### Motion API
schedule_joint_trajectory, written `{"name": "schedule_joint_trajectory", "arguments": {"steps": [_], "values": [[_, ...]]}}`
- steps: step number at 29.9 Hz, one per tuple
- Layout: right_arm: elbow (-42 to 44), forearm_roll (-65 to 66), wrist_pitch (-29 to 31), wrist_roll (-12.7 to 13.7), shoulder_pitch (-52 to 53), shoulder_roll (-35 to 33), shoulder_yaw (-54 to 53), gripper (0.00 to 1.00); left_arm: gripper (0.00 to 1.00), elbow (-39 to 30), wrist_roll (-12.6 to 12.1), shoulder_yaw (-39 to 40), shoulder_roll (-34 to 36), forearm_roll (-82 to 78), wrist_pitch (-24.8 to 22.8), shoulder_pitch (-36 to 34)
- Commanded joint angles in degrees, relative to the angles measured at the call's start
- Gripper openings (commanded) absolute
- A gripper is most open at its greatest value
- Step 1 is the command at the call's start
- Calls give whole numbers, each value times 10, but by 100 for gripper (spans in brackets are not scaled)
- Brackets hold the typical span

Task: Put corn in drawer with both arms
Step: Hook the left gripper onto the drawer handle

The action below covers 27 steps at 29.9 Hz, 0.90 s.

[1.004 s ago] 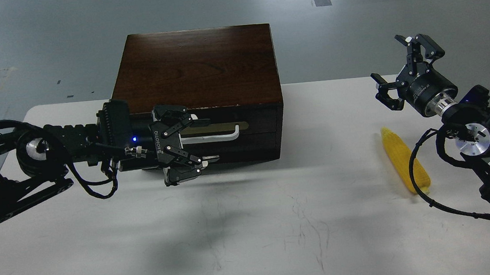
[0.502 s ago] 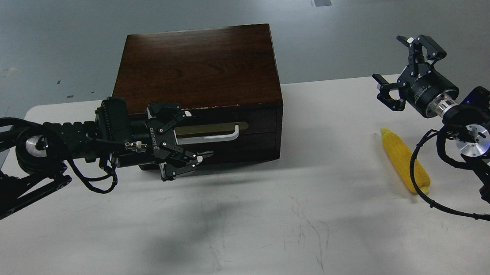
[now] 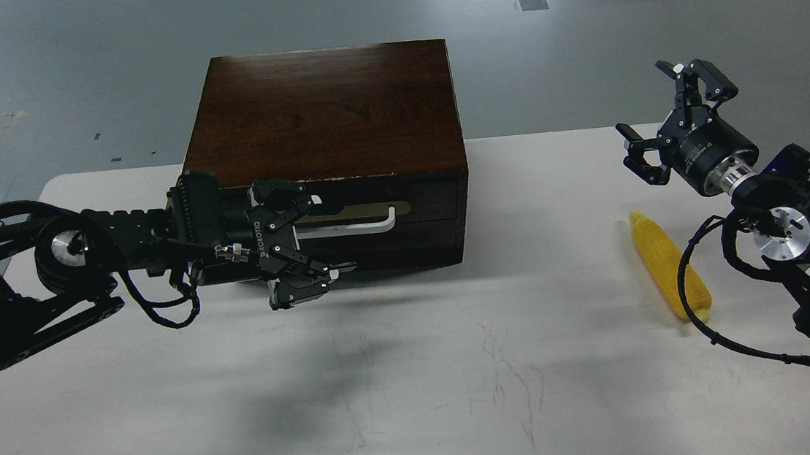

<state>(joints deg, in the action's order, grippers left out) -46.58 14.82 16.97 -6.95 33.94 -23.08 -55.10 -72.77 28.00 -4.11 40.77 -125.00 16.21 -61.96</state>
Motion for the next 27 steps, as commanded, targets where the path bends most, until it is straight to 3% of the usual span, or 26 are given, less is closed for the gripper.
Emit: {"name": "schedule_joint_trajectory", "arguments": {"steps": [1,7,27], "values": [[0,-1,0,0,0,0,0,100,76,0,0,-2,-6,0,-8,1],[2,0,0,0,0,0,0,100,77,1,0,-8,-7,0,-33,0],[16,-1,3,0,-2,1,-1,100,79,4,0,-12,-15,0,-36,3]]}}
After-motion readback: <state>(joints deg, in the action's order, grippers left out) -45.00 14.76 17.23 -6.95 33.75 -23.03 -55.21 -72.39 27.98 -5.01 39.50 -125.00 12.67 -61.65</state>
